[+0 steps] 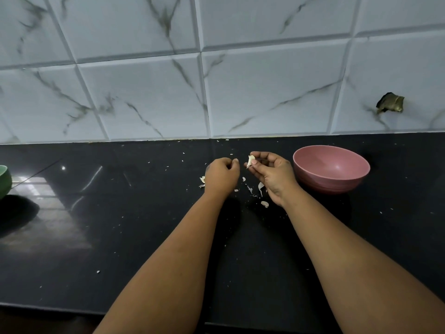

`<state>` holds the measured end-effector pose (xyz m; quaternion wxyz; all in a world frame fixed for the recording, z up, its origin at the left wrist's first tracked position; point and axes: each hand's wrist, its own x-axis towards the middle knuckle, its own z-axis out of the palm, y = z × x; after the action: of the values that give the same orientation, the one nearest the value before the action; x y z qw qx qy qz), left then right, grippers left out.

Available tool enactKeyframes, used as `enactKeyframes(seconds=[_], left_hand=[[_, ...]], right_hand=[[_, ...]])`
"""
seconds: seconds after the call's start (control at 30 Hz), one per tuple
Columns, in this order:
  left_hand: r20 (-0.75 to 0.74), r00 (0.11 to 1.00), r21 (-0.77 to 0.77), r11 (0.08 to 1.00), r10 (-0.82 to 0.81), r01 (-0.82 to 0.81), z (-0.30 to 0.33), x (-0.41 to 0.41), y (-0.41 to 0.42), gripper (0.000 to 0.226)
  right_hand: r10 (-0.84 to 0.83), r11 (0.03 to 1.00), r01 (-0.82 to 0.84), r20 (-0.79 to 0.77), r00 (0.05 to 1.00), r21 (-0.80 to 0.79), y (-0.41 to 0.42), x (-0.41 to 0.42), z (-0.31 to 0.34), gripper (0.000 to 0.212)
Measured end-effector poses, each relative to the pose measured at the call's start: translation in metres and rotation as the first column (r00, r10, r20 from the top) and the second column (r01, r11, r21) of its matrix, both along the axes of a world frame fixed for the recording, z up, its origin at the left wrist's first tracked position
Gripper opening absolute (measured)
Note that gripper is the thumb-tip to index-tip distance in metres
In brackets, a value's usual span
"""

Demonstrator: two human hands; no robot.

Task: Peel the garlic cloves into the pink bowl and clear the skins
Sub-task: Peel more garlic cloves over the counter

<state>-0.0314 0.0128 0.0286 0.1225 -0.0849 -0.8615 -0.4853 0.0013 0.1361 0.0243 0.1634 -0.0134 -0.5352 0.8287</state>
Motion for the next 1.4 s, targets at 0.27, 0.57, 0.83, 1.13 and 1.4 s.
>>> enactKeyframes(seconds=[0.27,0.57,0.83,1.13,1.4], left_hand=[[-0.005,0.995,0.064,0.993,-0.096,0.096,0.005,0.008,0.002,0.017],[-0.110,0.991,0.001,0.997,-0.078,0.078,0.003,0.006,0.005,0.007],[-0.163,0.985,-0.101,0.994,-0.063,0.047,0.006,0.007,0.004,0.011],[-0.093,0.993,0.017,0.997,-0.078,0.080,0.007,0.010,0.007,0.013],[-0.103,0.994,-0.013,0.999,-0.043,0.042,0.006,0.011,0.009,0.013]], right_hand=[[-0.032,0.993,0.031,0.005,0.999,0.115,-0.003,-0.005,-0.003,0.021],[-0.092,0.948,0.096,-0.028,0.995,0.303,0.001,-0.004,-0.007,0.015],[-0.088,0.938,0.094,-0.031,0.996,0.334,-0.001,-0.003,-0.005,0.016],[-0.116,0.950,0.121,-0.036,0.993,0.288,0.000,-0.005,-0.004,0.019],[-0.094,0.955,0.099,-0.030,0.995,0.278,0.001,-0.005,-0.007,0.019]])
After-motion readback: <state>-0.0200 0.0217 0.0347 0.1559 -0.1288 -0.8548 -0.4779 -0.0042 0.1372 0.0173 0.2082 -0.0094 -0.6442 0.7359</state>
